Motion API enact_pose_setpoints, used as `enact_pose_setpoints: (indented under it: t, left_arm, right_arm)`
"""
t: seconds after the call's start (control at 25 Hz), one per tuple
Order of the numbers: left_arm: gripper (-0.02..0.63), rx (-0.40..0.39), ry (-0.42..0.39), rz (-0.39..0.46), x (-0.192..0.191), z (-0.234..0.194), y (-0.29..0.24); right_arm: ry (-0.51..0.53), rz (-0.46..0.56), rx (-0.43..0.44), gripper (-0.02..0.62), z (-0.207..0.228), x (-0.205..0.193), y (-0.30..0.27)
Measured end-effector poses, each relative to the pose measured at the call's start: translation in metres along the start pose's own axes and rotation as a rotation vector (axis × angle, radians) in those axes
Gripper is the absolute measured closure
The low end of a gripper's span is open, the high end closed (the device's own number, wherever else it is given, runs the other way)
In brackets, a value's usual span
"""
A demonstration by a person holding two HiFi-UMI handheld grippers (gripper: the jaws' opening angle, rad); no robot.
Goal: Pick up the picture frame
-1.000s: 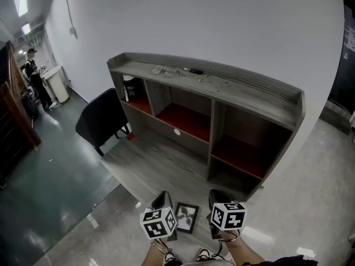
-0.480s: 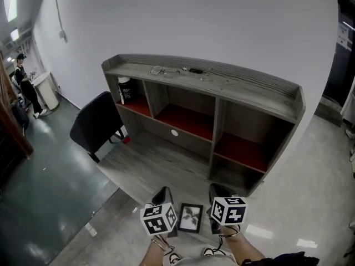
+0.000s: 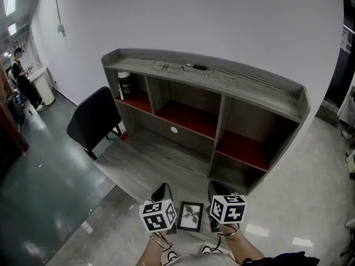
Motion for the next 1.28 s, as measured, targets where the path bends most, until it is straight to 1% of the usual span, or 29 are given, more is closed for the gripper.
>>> enact_pose_setpoints:
  t: [0.28,0.44,0.76,1.08,1.28]
  left_arm:
    - [0.594,0.0,0.0,-0.042,-0.009,-0.005,-0.006]
    - [0.594,0.001,-0.004,-0.076,-0.019,-0.009,-0.008]
    - [0.594,0.016,-0.007,-0.187,-0.059,-0.023,-0.011]
    - [0.594,0.026,-0.004,-0.28,-0.096,-0.038,-0.013]
    - [0.594,0.027,-0.004,-0.345,-0.123,-0.043,-0.014]
  right_arm:
    - [-0.016,-0.032,-0.013,0.563,0.003,-0.009,-0.004]
    - [-0.038,-0.062,-0.021,0.563,0.002,-0.02,-0.007]
    - [-0.104,-0.143,-0.035,0.563,0.004,-0.061,-0.017]
    - [-0.143,-0.217,-0.053,0.563,0.004,-0.099,-0.026]
    - [-0.176,-0.265,-0.078,0.563,0.008,-0.127,-0.025]
Point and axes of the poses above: the fingertips, and each gripper's own axes: y backward along the fingers, z to its right, x out of its top, the point moved 8 cm from there along y, backward along the fingers, and after that the axes turned 12 degrees about x, right-handed, at the moved point
